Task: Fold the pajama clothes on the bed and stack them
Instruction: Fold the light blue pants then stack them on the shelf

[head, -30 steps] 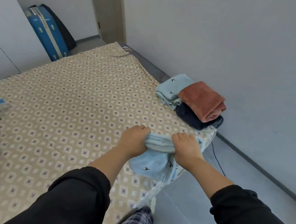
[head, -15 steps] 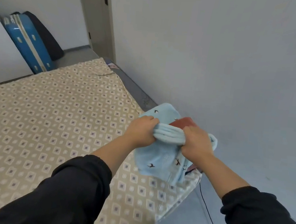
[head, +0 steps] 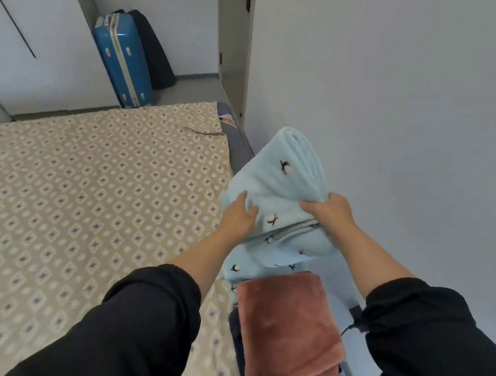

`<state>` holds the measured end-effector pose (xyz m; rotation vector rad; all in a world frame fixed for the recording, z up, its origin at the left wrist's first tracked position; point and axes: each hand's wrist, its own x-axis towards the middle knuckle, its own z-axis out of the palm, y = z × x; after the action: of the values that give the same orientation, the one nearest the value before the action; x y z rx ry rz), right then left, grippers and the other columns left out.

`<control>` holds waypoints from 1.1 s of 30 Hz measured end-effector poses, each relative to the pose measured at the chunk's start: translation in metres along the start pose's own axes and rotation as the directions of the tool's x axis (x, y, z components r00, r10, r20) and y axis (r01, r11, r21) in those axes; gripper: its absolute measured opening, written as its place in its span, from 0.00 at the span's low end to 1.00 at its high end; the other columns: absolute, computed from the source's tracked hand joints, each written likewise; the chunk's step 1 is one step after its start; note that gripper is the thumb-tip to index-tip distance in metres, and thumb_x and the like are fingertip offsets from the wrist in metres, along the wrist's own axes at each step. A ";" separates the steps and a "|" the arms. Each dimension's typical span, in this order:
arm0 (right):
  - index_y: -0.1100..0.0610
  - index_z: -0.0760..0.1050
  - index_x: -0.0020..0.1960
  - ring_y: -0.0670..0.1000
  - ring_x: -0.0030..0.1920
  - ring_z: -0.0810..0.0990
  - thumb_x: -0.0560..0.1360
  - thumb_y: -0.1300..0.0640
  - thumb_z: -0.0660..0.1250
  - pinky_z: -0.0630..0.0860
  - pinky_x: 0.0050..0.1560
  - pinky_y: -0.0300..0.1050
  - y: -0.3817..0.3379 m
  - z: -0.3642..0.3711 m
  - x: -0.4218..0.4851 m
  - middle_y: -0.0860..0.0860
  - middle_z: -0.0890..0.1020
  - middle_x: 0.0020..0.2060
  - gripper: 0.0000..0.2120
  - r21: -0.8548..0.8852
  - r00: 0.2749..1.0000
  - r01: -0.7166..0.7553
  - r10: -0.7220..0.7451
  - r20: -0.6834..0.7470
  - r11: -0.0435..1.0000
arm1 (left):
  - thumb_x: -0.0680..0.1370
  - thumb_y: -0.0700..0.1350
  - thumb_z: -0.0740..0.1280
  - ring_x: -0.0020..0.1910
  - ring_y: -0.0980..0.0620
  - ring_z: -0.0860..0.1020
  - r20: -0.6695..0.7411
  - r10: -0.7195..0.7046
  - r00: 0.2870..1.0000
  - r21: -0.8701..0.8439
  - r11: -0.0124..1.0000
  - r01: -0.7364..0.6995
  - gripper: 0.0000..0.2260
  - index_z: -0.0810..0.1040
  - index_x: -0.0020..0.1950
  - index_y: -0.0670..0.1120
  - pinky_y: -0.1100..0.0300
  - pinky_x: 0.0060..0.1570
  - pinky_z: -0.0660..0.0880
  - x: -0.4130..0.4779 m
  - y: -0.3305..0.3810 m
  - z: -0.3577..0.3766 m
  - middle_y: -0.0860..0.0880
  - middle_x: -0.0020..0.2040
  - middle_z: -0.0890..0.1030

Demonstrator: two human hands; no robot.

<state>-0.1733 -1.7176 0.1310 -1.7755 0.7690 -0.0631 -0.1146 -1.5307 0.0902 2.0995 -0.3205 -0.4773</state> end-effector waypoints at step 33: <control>0.57 0.49 0.79 0.51 0.75 0.57 0.82 0.44 0.51 0.54 0.72 0.42 0.171 0.093 0.104 0.52 0.56 0.77 0.30 -0.446 0.808 -0.117 0.346 0.477 0.888 | 0.63 0.60 0.76 0.60 0.51 0.76 -0.040 -0.538 0.842 -0.624 0.671 0.400 0.40 0.63 0.70 0.54 0.53 0.56 0.75 0.068 -0.166 0.074 0.53 0.64 0.75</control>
<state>-0.1327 -1.7185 -0.0857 -1.9184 0.5948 0.7989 -0.0801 -1.5239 -0.1009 1.5565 0.4871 -0.5496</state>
